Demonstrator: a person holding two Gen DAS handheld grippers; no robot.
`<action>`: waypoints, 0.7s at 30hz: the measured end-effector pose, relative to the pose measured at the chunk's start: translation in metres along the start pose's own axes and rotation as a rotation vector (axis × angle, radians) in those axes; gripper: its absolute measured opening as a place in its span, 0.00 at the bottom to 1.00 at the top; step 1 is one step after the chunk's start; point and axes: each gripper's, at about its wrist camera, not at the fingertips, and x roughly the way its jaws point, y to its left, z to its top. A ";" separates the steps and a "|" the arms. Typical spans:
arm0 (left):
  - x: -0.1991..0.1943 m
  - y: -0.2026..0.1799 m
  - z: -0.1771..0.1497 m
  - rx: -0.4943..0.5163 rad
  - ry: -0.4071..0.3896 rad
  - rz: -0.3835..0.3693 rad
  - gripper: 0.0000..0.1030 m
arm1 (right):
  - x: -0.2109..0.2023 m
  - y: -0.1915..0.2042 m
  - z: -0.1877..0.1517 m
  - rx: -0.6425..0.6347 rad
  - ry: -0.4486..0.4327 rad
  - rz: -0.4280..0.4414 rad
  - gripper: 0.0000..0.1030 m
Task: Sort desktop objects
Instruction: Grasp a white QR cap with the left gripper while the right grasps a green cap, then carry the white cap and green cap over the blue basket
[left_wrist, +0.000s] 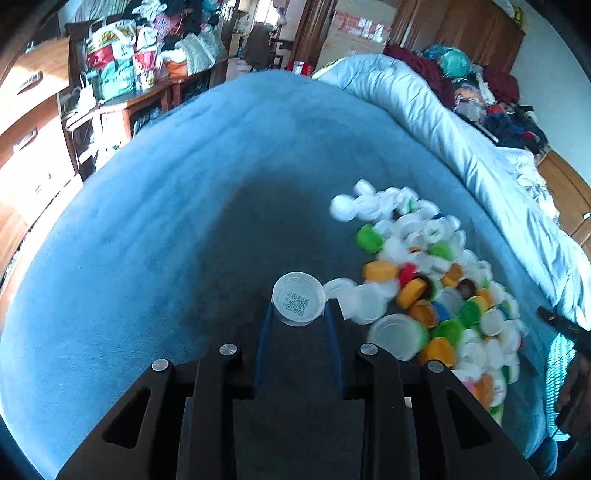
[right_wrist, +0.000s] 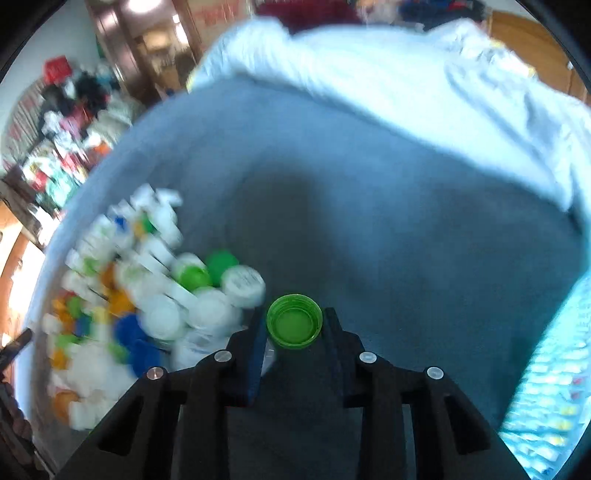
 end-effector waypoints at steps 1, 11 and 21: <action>-0.006 -0.005 0.001 0.006 -0.010 -0.004 0.23 | -0.022 0.006 0.004 -0.030 -0.046 -0.001 0.31; -0.086 -0.113 0.016 0.137 -0.123 -0.147 0.23 | -0.146 0.028 0.020 -0.171 -0.216 -0.017 0.31; -0.124 -0.245 0.011 0.252 -0.107 -0.355 0.23 | -0.223 -0.001 0.000 -0.167 -0.290 -0.070 0.31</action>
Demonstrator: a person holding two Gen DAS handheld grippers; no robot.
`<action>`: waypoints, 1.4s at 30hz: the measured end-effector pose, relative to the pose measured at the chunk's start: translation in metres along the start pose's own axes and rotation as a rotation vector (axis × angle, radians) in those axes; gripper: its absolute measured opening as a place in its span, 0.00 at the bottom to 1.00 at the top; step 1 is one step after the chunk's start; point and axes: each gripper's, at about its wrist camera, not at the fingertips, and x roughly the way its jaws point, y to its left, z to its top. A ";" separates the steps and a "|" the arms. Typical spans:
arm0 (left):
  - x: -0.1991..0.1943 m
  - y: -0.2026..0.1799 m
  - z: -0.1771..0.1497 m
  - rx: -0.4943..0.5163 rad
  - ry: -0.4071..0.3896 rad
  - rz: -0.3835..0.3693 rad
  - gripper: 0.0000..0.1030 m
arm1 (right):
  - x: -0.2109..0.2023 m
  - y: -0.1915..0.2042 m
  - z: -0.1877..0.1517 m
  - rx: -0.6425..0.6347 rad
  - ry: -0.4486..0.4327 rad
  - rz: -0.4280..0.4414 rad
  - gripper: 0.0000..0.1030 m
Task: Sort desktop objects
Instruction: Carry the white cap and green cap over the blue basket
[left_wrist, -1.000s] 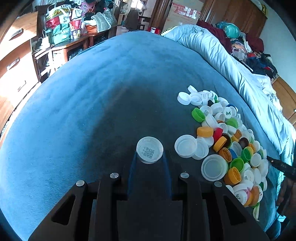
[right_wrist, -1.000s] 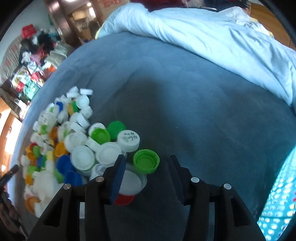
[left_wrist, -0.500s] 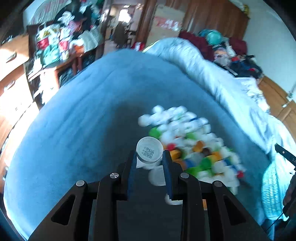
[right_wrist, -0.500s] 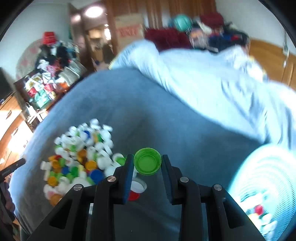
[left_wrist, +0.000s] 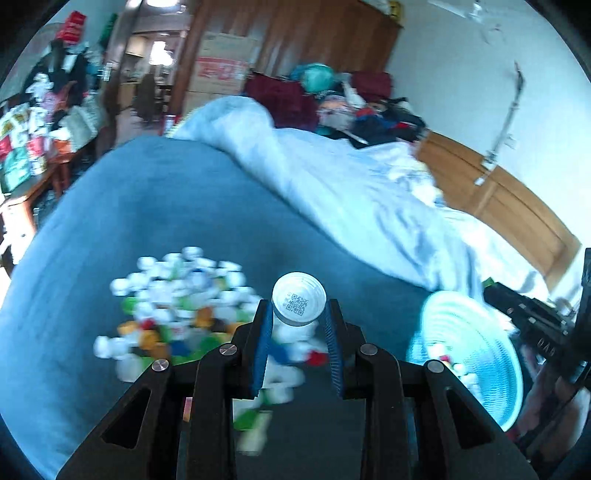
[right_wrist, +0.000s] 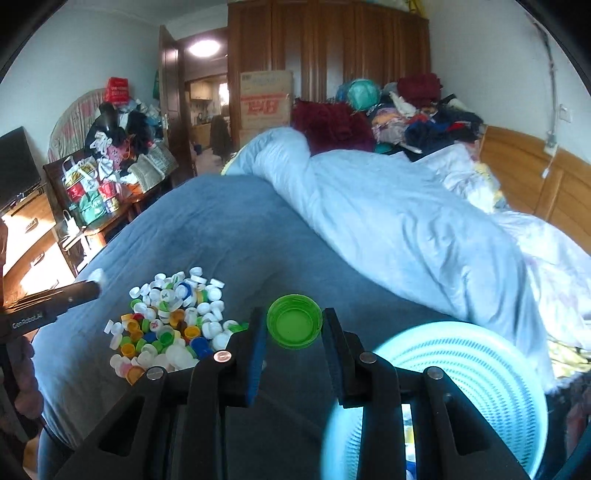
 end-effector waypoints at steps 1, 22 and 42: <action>0.001 -0.010 0.001 0.007 0.002 -0.011 0.23 | -0.008 -0.006 -0.001 0.005 -0.006 -0.008 0.31; 0.039 -0.223 0.004 0.230 0.168 -0.250 0.23 | -0.087 -0.116 -0.037 0.138 -0.009 -0.155 0.32; 0.087 -0.283 -0.030 0.310 0.396 -0.241 0.23 | -0.069 -0.153 -0.069 0.229 0.086 -0.151 0.32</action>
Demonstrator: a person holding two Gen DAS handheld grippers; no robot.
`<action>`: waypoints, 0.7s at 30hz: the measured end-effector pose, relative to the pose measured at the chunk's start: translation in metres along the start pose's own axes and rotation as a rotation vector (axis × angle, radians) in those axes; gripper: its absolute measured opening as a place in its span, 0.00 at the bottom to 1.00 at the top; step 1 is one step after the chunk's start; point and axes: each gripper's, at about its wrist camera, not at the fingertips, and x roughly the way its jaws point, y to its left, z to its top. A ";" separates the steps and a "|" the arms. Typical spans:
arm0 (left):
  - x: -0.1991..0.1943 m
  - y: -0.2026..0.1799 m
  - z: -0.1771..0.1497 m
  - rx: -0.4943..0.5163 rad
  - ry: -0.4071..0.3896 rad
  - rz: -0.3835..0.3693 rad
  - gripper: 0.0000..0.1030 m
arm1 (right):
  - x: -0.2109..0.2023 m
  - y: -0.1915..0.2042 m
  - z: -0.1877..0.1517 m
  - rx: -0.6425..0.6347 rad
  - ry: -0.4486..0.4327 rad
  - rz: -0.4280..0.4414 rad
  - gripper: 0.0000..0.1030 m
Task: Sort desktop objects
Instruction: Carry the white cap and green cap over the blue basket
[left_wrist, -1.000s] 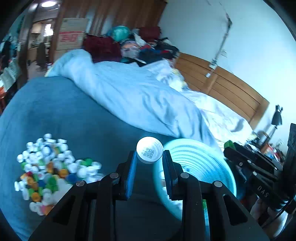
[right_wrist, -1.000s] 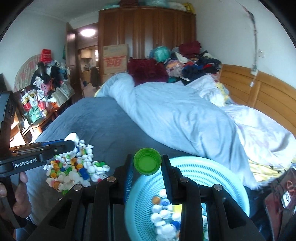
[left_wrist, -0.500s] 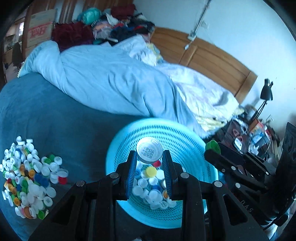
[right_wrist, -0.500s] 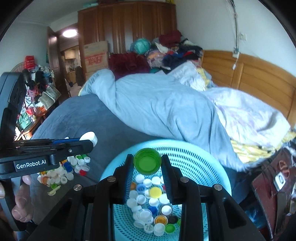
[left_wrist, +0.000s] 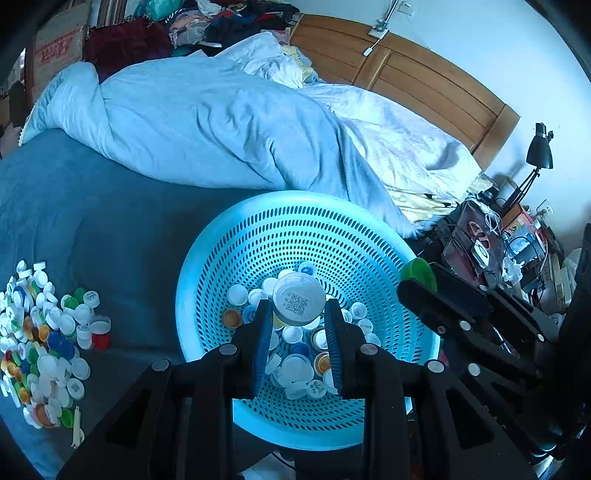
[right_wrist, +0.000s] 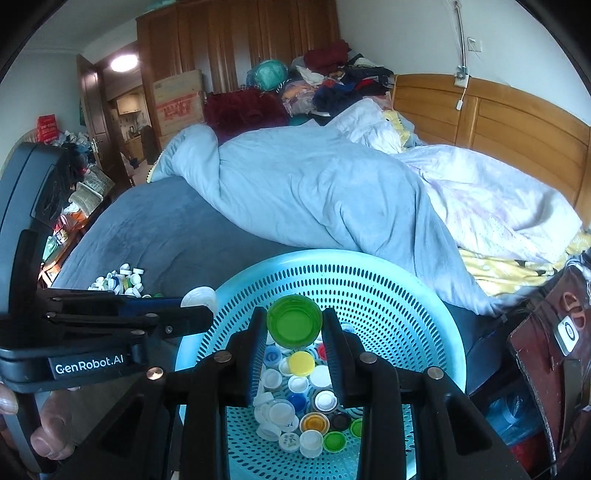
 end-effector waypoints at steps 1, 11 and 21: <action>0.000 0.000 0.000 0.002 -0.001 0.003 0.23 | 0.001 0.000 0.000 0.000 0.001 0.000 0.32; 0.008 0.002 0.001 0.005 0.007 0.003 0.23 | 0.006 -0.002 -0.001 -0.002 0.011 -0.001 0.32; 0.011 0.001 0.001 0.012 0.004 0.002 0.23 | 0.009 -0.003 -0.001 -0.003 0.017 -0.005 0.32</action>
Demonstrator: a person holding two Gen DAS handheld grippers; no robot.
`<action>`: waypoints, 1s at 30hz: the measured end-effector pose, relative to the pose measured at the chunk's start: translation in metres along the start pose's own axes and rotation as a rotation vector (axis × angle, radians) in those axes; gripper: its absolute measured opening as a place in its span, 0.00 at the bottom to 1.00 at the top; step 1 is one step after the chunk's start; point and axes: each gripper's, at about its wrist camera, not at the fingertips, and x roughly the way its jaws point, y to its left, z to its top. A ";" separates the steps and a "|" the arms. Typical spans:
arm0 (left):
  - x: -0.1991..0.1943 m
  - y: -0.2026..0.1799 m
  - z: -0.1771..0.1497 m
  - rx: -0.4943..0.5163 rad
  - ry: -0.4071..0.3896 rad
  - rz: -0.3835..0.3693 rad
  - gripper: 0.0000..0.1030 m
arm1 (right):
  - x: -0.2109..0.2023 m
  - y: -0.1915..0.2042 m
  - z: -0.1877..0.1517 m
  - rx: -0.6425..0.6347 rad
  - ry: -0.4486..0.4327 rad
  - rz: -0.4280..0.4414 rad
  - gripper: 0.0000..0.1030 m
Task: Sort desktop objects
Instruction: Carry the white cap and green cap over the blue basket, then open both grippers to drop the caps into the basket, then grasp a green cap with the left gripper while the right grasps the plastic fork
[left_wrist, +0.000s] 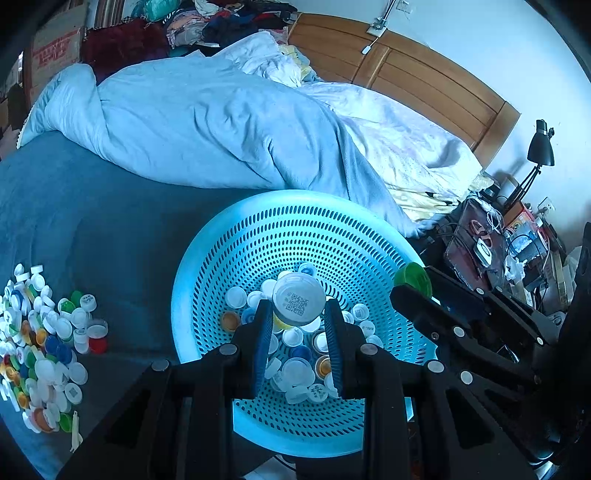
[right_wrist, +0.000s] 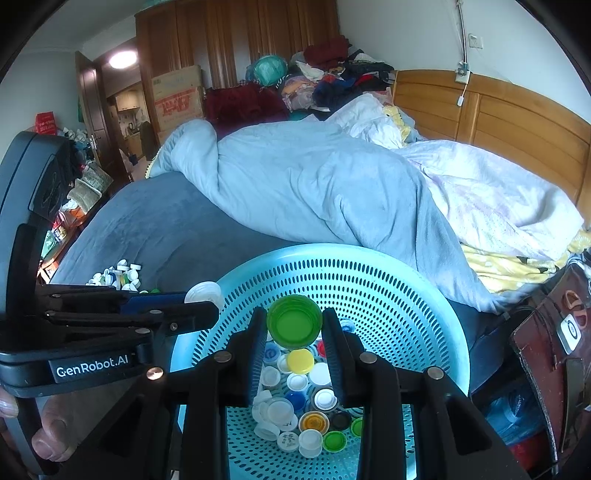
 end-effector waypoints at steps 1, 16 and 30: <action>0.001 0.000 0.000 0.001 -0.001 0.000 0.23 | 0.000 0.000 -0.001 0.000 0.000 0.000 0.32; 0.002 -0.006 0.001 0.008 -0.020 0.020 0.24 | 0.002 -0.004 -0.003 0.000 0.000 -0.025 0.32; -0.002 0.014 -0.003 -0.030 -0.055 0.035 0.37 | -0.006 -0.006 -0.001 0.015 -0.047 -0.052 0.74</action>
